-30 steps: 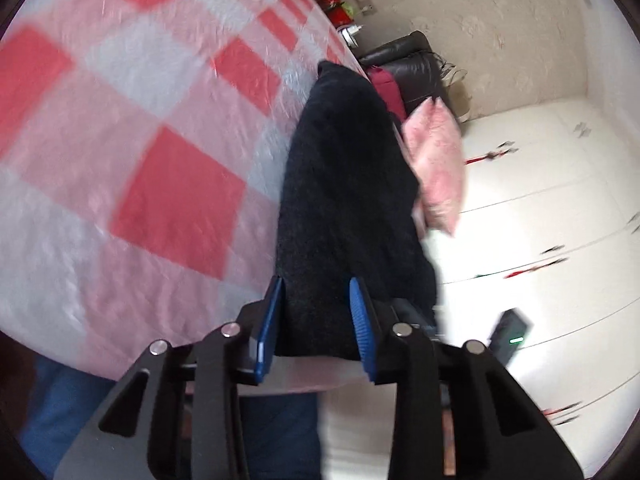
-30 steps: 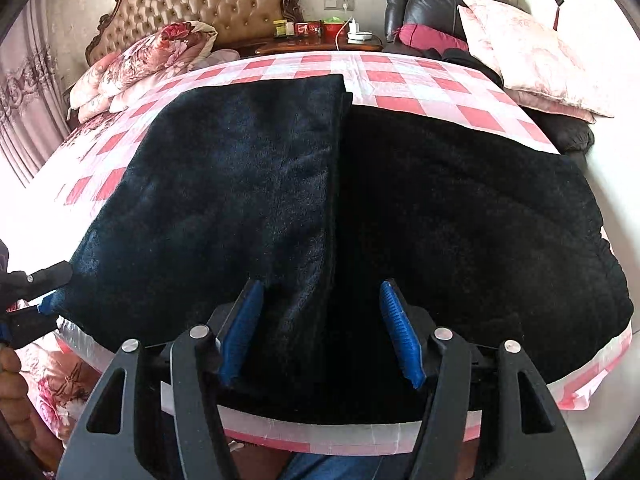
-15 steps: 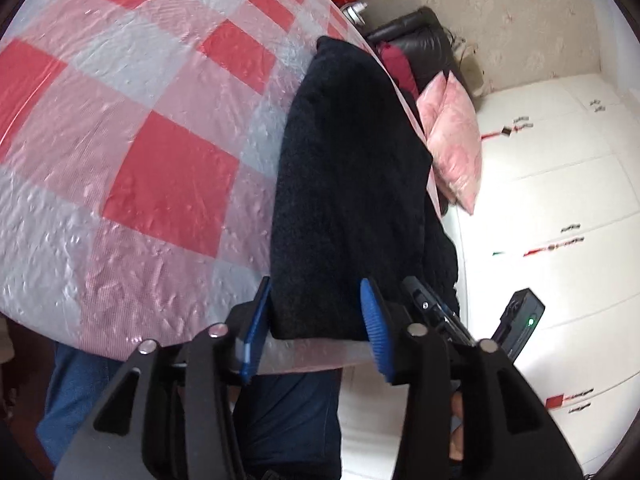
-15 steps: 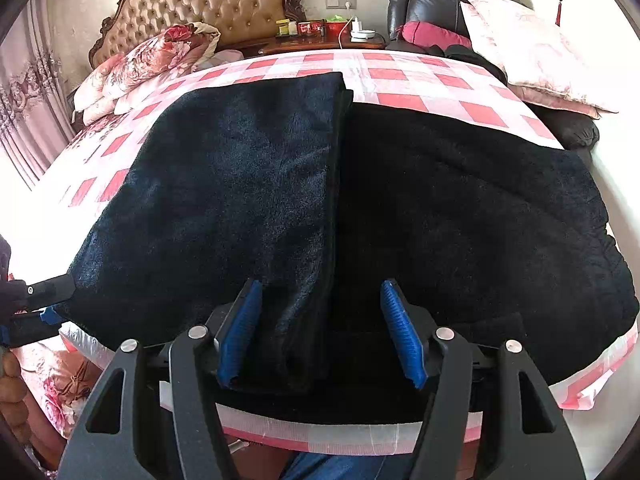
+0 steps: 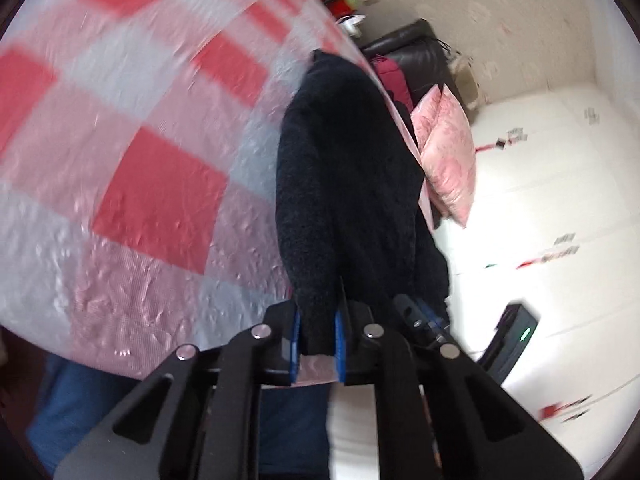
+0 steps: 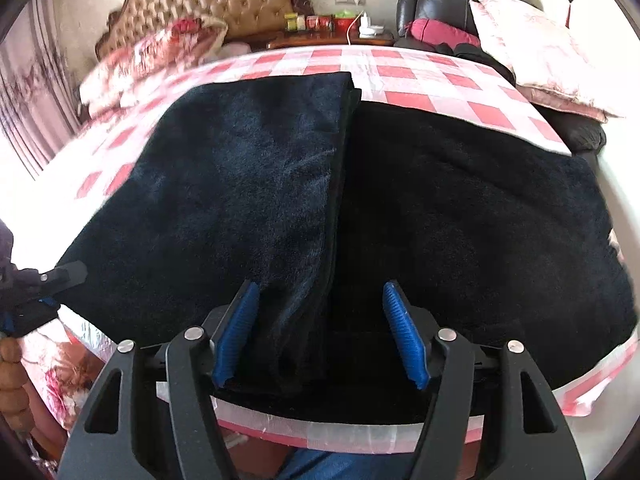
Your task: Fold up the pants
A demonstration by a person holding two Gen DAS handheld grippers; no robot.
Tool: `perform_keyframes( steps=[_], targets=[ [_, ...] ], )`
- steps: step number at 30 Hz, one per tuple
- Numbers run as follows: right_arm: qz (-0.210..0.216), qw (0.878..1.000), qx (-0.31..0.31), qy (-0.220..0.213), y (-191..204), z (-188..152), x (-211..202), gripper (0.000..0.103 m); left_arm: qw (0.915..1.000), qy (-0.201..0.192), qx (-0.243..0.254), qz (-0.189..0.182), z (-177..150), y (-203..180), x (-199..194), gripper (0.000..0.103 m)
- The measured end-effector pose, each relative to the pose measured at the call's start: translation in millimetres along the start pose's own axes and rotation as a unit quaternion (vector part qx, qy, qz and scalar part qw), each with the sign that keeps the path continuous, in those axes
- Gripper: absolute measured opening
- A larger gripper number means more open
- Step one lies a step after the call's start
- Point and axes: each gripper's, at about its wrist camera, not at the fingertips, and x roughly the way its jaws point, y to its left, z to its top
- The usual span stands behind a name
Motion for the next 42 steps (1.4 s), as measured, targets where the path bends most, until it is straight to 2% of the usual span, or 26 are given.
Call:
perform_keyframes(
  steps=[2, 3, 4, 5, 7, 10, 12, 14, 15, 18, 21, 22, 23, 25, 28, 31, 34, 36, 38, 40, 42],
  targets=[
    [-0.015, 0.999, -0.027, -0.012, 9, 19, -14, 0.065, 0.9992, -0.013, 0.029, 0.025, -3, -10, -5, 0.012],
    [-0.005, 0.999, -0.037, -0.020, 14, 33, -23, 0.066, 0.9979, -0.023, 0.046, 0.040, -5, -17, -5, 0.012],
    [0.021, 0.998, -0.049, -0.020, 23, 54, -31, 0.074, 0.9960, -0.032, 0.063, 0.054, -8, -23, -7, 0.012],
    [0.032, 0.997, -0.068, -0.015, 36, 73, -34, 0.082, 0.9921, -0.046, 0.090, 0.075, -11, -33, -8, 0.012],
    [0.056, 0.992, -0.111, -0.011, 67, 113, -33, 0.082, 0.9821, -0.068, 0.137, 0.110, -18, -54, -8, 0.012],
    [0.049, 0.983, -0.171, 0.034, 121, 161, -3, 0.082, 0.9688, -0.088, 0.185, 0.139, -26, -76, -7, 0.012],
    [0.037, 0.972, -0.215, 0.086, 160, 179, 30, 0.080, 0.9647, -0.096, 0.199, 0.143, -29, -83, -9, 0.012],
    [0.018, 0.963, -0.239, 0.124, 186, 187, 59, 0.071, 0.9607, -0.104, 0.212, 0.146, -31, -88, -11, 0.012],
    [-0.006, 0.955, -0.260, 0.143, 202, 190, 77, 0.069, 0.9595, -0.106, 0.216, 0.146, -31, -89, -12, 0.012],
    [-0.038, 0.941, -0.282, 0.183, 221, 185, 109, 0.067, 0.9575, -0.108, 0.225, 0.145, -32, -90, -13, 0.012],
    [-0.081, 0.930, -0.304, 0.189, 229, 173, 126, 0.067, 0.9578, -0.107, 0.228, 0.139, -32, -90, -16, 0.012],
    [-0.088, 0.929, -0.308, 0.187, 229, 172, 129, 0.061, 0.9575, -0.108, 0.230, 0.138, -32, -90, -16, 0.012],
    [-0.101, 0.927, -0.314, 0.180, 229, 173, 131, 0.051, 0.9570, -0.109, 0.232, 0.137, -32, -91, -16, 0.012],
    [-0.099, 0.929, -0.311, 0.176, 224, 176, 133, 0.045, 0.9565, -0.109, 0.234, 0.136, -35, -94, -18, 0.011],
    [-0.064, 0.938, -0.292, 0.179, 211, 185, 132, 0.038, 0.9549, -0.113, 0.238, 0.137, -35, -97, -22, 0.011],
    [-0.006, 0.957, -0.236, 0.170, 189, 204, 116, 0.025, 0.9483, -0.123, 0.255, 0.142, -37, -108, -27, 0.011],
    [0.072, 0.971, -0.164, 0.156, 148, 226, 88, 0.023, 0.9308, -0.140, 0.300, 0.155, -47, -138, -28, 0.011],
    [0.120, 0.976, -0.115, 0.139, 113, 239, 62, 0.022, 0.9147, -0.153, 0.338, 0.161, -55, -164, -26, 0.011],
    [0.156, 0.977, -0.074, 0.122, 80, 247, 38, 0.021, 0.8900, -0.167, 0.390, 0.167, -69, -201, -20, 0.011],
    [0.196, 0.975, -0.023, 0.098, 29, 252, 9, 0.021, 0.8696, -0.175, 0.430, 0.169, -81, -230, -11, 0.011],
    [0.231, 0.970, 0.026, 0.071, -32, 252, -19, 0.021, 0.8446, -0.182, 0.474, 0.170, -99, -264, 4, 0.011]
  ],
)
